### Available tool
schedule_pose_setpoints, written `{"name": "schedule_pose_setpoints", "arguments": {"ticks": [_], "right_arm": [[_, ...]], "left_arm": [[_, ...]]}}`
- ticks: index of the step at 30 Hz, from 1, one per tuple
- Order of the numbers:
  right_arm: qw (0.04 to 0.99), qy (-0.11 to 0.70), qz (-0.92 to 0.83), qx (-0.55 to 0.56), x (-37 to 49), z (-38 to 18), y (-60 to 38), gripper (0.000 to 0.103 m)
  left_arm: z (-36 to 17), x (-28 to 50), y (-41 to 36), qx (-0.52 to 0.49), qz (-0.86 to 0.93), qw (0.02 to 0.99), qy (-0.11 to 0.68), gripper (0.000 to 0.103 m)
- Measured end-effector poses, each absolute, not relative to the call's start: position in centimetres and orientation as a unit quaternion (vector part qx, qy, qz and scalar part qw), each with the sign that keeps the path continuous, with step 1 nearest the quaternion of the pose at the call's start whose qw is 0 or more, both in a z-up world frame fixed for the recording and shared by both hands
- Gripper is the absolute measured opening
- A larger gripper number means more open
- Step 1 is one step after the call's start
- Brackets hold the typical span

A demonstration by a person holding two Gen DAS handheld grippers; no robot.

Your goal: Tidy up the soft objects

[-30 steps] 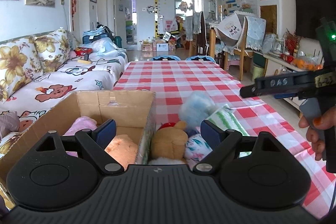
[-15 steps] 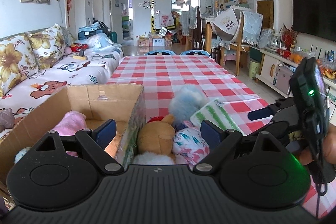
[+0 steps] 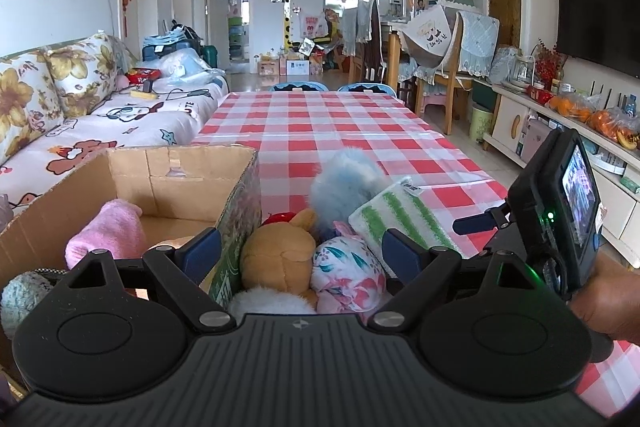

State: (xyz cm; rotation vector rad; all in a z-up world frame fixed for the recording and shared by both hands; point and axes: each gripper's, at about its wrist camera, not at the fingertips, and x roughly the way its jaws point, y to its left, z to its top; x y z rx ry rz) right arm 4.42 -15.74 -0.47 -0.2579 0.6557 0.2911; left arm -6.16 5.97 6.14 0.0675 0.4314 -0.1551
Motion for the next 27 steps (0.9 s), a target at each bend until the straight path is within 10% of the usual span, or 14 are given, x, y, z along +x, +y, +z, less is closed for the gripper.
{"name": "schedule_pose_setpoints", "arguments": {"ticks": [27], "right_arm": [[0.922, 0.367, 0.083, -0.094, 3.3, -0.7, -21.2, 0.085]], "left_arm": [[5.5, -3.4, 2.6, 0.055, -0.080, 0.970, 0.224, 0.103]]}}
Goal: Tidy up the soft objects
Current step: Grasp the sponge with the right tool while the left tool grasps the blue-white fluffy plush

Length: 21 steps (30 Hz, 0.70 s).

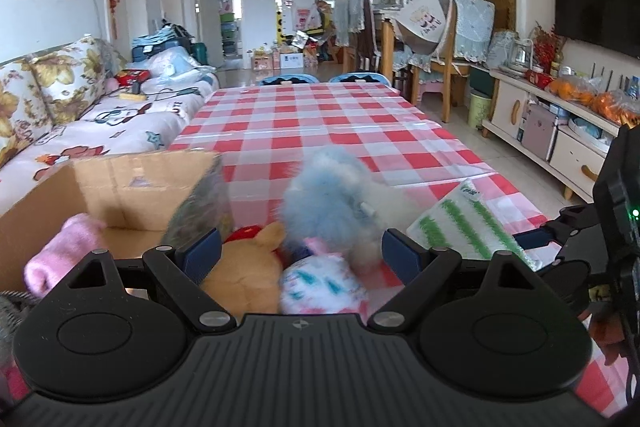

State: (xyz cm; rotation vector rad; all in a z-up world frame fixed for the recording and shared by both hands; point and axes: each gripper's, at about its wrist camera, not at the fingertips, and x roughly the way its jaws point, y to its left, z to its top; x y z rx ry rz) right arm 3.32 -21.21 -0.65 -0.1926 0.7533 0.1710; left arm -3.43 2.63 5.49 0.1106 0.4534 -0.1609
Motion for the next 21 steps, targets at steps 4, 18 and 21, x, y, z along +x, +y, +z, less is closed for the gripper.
{"name": "schedule_pose_setpoints", "arguments": {"ticks": [4, 18, 21], "right_arm": [[0.920, 0.373, 0.075, -0.091, 3.4, -0.9, -21.9, 0.086], [0.920, 0.374, 0.079, -0.087, 3.5, -1.4, -22.2, 0.093], [0.920, 0.371, 0.082, -0.092, 3.5, -1.5, -21.9, 0.095]], "left_arm": [[5.3, -1.6, 0.5, 0.075, -0.093, 0.967, 0.224, 0.103], [3.3, 7.1, -2.0, 0.096, -0.108, 0.946, 0.291, 0.103], [3.5, 8.7, -1.7, 0.062, -0.104, 0.945, 0.303, 0.103]]}}
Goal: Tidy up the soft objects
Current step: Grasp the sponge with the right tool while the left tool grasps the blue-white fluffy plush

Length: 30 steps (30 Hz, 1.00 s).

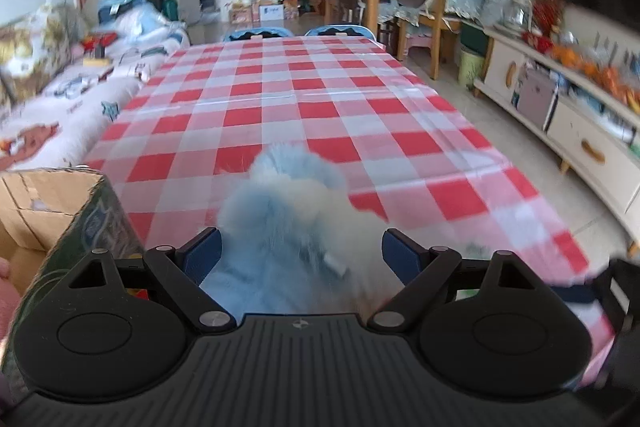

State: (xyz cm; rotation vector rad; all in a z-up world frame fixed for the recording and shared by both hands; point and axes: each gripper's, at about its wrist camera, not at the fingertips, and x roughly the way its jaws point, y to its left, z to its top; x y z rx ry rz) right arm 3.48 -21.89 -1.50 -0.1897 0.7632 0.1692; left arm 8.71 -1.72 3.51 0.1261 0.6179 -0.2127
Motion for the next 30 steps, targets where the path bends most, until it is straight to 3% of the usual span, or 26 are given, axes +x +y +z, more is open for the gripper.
{"name": "schedule_pose_setpoints", "arguments": {"ticks": [15, 18, 22, 30], "right_arm": [[0.924, 0.365, 0.084, -0.084, 3.7, -1.8, -22.2, 0.101], [0.925, 0.361, 0.088, -0.082, 3.6, -1.8, -22.1, 0.096], [0.925, 0.362, 0.093, -0.077, 3.6, -1.6, -22.1, 0.088], [0.921, 0.371, 0.097, -0.059, 3.7, -1.3, -22.5, 0.081]], "left_arm": [[1.4, 15.0, -2.1, -0.004, -0.020, 0.919, 0.394, 0.103], [0.9, 15.7, -1.8, -0.023, -0.016, 0.914, 0.405, 0.102], [0.4, 16.3, -1.6, -0.033, -0.011, 0.911, 0.410, 0.089], [0.5, 14.9, -2.5, -0.023, -0.029, 0.921, 0.389, 0.083]]}}
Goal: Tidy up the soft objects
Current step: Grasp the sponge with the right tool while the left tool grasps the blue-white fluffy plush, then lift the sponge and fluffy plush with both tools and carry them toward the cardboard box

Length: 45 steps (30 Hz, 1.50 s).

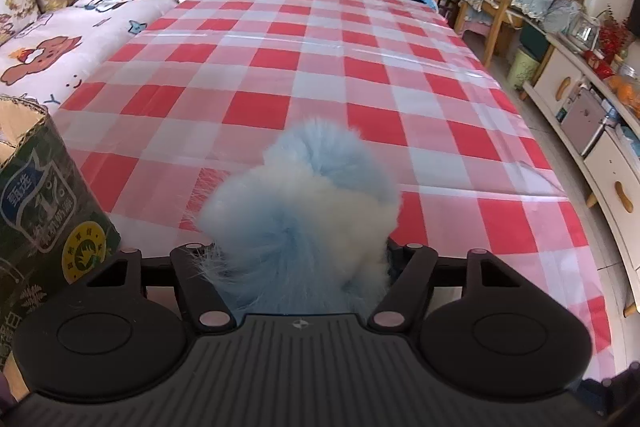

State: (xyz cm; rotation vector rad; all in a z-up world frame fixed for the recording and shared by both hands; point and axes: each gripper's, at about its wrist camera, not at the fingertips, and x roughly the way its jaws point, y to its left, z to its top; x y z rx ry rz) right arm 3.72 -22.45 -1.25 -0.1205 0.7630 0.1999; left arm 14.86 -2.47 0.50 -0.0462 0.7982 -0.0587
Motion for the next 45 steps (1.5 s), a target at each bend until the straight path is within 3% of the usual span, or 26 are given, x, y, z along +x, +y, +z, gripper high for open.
{"name": "schedule_pose_setpoints", "arguments": {"ticks": [8, 13, 24, 30, 34, 37, 45], "right_arm": [[0.922, 0.373, 0.087, -0.046, 3.8, -0.8, -23.3, 0.079], [0.924, 0.373, 0.076, -0.035, 3.6, -0.5, -24.0, 0.078], [0.927, 0.366, 0.070, -0.030, 3.0, 0.4, -24.1, 0.078], [0.923, 0.376, 0.071, -0.038, 3.3, -0.1, -23.7, 0.078], [0.921, 0.380, 0.076, -0.041, 3.5, -0.5, -23.6, 0.079], [0.919, 0.384, 0.076, -0.043, 3.5, -0.9, -23.6, 0.081], [0.917, 0.389, 0.074, -0.042, 3.5, -1.1, -23.7, 0.081]], "left_arm": [[0.7, 12.3, -2.3, -0.016, -0.046, 0.929, 0.366, 0.076], [1.5, 10.0, -2.4, 0.004, -0.052, 0.939, 0.340, 0.062], [1.8, 6.7, -1.1, 0.008, -0.091, 0.931, 0.354, 0.063], [1.1, 7.9, -1.4, 0.025, -0.103, 0.915, 0.390, 0.078], [0.0, 9.4, -2.4, 0.046, -0.096, 0.909, 0.403, 0.083], [-0.8, 10.1, -2.9, 0.050, -0.091, 0.907, 0.407, 0.072], [-0.6, 8.7, -2.4, 0.030, -0.091, 0.916, 0.390, 0.064]]}}
